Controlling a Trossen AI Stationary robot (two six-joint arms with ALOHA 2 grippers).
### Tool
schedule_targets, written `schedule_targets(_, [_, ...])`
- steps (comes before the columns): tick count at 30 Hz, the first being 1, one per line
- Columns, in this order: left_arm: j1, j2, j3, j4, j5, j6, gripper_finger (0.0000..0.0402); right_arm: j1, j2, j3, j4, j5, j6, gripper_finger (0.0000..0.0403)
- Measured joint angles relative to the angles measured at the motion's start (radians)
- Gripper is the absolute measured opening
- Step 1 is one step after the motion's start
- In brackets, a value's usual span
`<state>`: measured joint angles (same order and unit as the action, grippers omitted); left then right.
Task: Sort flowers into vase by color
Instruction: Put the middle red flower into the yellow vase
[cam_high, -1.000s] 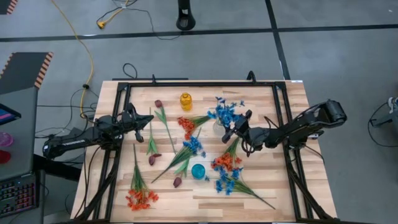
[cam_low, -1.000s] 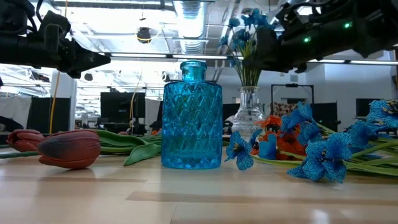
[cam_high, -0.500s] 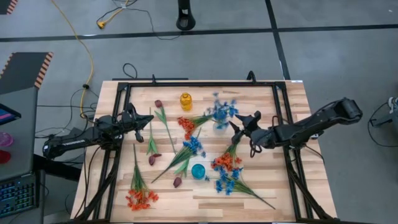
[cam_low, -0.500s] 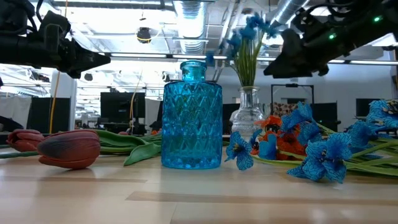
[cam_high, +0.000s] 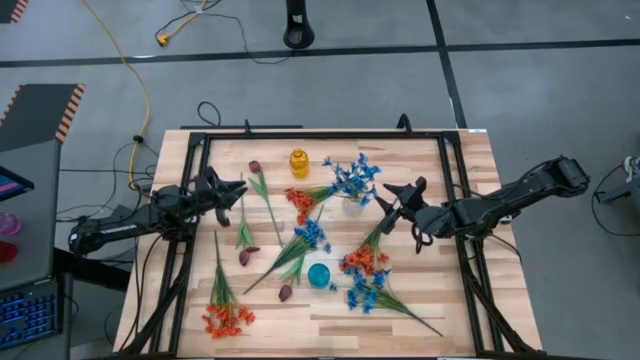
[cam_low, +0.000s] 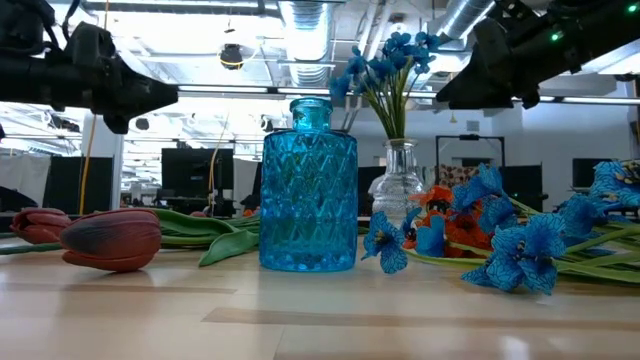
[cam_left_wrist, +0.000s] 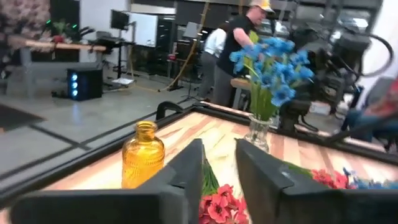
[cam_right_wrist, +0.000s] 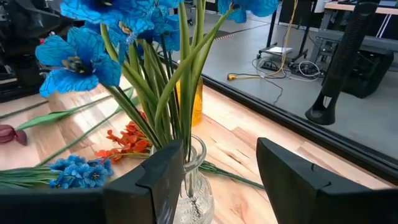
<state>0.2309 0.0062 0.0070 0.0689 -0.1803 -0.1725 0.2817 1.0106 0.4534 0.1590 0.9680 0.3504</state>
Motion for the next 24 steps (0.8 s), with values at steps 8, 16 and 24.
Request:
schedule_targets(8, [0.0, 0.121, 0.085, -0.001, -0.109, -0.195, 0.0185, 0.0, -0.004, 0.0, -0.003, 0.0, 0.0, 0.023])
schedule_targets(16, [0.0, 0.417, 0.235, -0.095, -0.112, -0.375, 0.0193, 0.0, -0.004, 0.0, -0.003, 0.0, -0.001, 0.023])
schedule_targets(24, [0.0, 0.731, 0.407, -0.303, -0.111, -0.481, 0.0193, 0.0, -0.004, 0.0, -0.015, -0.001, -0.003, 0.023])
